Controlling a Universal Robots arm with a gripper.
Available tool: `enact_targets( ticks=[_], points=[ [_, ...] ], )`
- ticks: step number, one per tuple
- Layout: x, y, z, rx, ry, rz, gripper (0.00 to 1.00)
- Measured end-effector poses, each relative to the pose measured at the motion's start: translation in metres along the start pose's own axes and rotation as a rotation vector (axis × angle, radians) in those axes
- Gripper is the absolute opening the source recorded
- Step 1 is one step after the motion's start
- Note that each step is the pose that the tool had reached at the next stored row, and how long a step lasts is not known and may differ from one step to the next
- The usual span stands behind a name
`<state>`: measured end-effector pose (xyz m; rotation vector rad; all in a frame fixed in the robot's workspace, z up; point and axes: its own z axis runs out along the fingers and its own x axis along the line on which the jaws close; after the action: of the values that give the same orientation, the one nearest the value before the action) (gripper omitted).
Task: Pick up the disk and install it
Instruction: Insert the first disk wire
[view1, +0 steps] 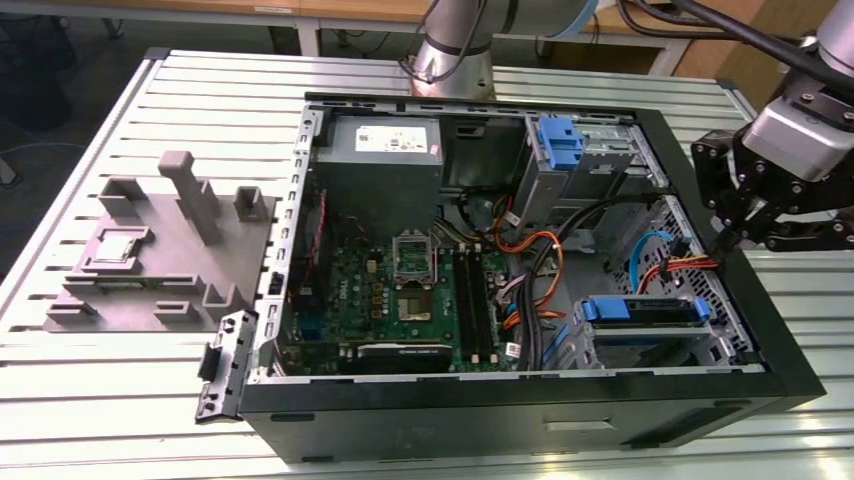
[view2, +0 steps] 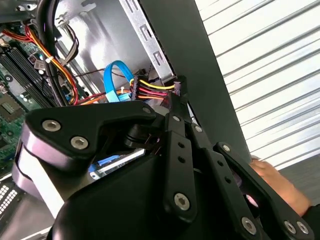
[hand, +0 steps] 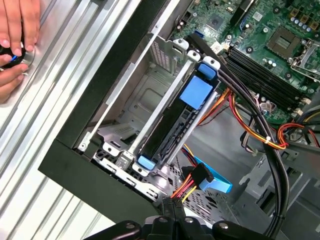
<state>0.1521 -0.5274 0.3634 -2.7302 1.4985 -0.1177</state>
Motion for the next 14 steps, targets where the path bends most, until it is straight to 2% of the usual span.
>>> enact_targets(
  ticks=[1, 2, 4, 5, 8, 12, 14],
  points=[
    [0.0000, 0.0000, 0.0000, 0.0000, 0.0000, 0.000, 0.11],
    [0.0000, 0.0000, 0.0000, -0.0001, 0.0001, 0.000, 0.17],
    [0.0000, 0.0000, 0.0000, 0.0000, 0.0001, -0.003, 0.17],
    [0.0000, 0.0000, 0.0000, 0.0002, 0.0001, -0.006, 0.24],
    [0.0000, 0.0000, 0.0002, 0.0023, 0.0002, -0.027, 0.24],
    [-0.0001, 0.0000, 0.0008, 0.0113, 0.0009, -0.082, 0.24],
    [0.0000, 0.0000, 0.0010, 0.0190, 0.0050, -0.106, 0.24]
  ],
)
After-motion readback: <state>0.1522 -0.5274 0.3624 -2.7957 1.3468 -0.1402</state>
